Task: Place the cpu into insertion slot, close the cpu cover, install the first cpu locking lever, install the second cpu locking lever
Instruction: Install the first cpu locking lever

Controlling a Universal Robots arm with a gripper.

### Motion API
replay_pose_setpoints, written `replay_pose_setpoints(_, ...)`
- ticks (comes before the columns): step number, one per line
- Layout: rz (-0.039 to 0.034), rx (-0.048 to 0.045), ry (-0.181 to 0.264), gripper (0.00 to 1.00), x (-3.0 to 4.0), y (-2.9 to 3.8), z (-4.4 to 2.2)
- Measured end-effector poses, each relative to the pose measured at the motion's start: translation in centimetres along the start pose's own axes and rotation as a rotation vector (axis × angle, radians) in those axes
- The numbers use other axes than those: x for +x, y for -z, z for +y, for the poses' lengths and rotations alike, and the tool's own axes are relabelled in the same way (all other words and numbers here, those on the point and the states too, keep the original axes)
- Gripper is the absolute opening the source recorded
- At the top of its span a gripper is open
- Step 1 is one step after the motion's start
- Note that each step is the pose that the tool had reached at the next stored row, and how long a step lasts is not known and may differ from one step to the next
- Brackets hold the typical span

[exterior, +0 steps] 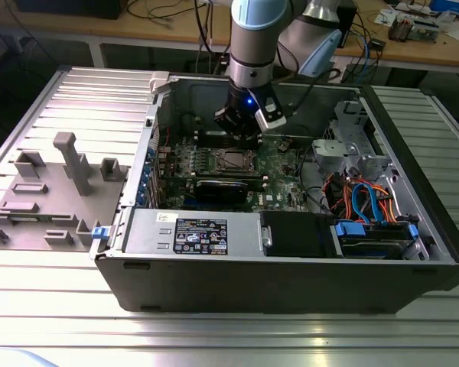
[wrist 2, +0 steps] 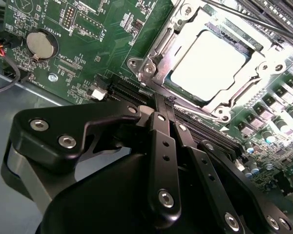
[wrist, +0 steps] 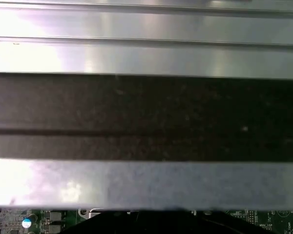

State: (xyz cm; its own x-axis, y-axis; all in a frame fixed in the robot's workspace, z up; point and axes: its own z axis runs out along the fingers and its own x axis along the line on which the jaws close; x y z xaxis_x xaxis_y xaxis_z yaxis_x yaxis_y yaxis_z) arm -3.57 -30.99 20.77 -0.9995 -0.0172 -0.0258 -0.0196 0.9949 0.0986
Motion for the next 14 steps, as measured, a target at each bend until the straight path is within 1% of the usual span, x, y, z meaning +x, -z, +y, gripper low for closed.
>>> replay_pose_setpoints(4,0.0001,0.0,0.0,0.11,-0.03,-0.32,-0.03)
replay_pose_setpoints(7,0.0003,0.0,0.0,0.11,-0.04,-0.4,-0.03)
replay_pose_setpoints(14,0.0,0.0,0.0,0.11,-0.06,-0.31,-0.02)
